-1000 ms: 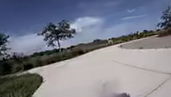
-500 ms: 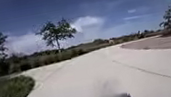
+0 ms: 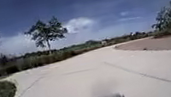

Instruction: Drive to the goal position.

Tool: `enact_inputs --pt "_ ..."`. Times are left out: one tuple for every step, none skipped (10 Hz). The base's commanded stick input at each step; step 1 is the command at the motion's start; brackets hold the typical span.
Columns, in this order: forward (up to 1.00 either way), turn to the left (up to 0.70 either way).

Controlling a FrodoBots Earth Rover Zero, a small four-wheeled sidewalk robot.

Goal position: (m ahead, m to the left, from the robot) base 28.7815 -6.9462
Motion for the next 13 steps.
enact_inputs --pt "0.85 0.0" --pt "0.85 0.0" --pt "0.85 0.0" --pt "0.85 0.0" --pt "0.85 0.0" --pt "0.85 0.0" --pt "0.85 0.0" --pt "0.85 0.0" --pt "0.85 0.0" --pt "0.85 0.0" --pt "0.85 0.0" --pt "0.85 0.0" --pt "0.85 0.0"
